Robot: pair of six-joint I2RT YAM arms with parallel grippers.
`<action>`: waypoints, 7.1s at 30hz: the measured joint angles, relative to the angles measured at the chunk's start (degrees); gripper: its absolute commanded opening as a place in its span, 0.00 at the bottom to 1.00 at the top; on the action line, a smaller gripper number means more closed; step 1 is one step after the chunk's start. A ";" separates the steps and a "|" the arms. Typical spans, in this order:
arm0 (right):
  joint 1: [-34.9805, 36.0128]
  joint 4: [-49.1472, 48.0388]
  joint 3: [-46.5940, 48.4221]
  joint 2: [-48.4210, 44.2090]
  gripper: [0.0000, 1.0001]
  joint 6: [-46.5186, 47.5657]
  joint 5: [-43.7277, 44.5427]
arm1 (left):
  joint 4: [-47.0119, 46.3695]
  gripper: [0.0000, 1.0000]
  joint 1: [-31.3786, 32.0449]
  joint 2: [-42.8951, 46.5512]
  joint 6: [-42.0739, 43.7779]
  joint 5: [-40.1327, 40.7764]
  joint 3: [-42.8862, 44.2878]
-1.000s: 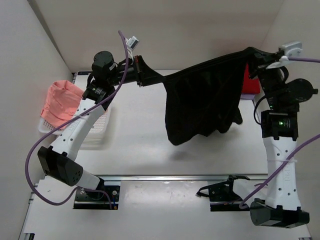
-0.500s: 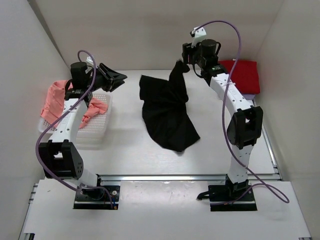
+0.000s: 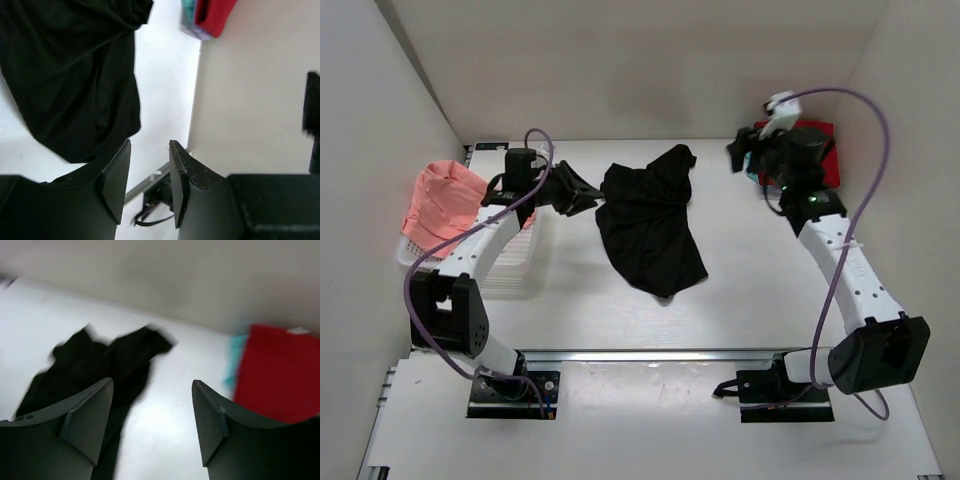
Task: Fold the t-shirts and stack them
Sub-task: Move the tshirt to the center of the board, then flatten out the tshirt
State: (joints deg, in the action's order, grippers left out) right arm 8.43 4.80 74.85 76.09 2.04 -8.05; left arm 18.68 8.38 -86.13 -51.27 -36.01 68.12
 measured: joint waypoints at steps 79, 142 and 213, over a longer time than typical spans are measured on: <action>-11.63 42.75 -15.72 -7.61 0.43 -10.62 16.59 | 10.05 0.55 15.26 -48.06 20.35 12.79 36.59; 2.86 22.47 -7.67 20.55 0.01 -14.29 0.46 | 14.05 0.00 -3.06 12.28 11.15 13.18 7.65; 27.93 11.63 -15.02 22.47 0.38 -19.17 -4.42 | 12.96 0.00 1.11 26.43 13.77 22.69 -6.84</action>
State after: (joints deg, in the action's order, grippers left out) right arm 36.36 16.43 59.83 98.56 -17.12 -12.47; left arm 31.64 9.50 -59.70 -37.50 -13.32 61.28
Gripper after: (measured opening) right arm 0.359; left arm 0.026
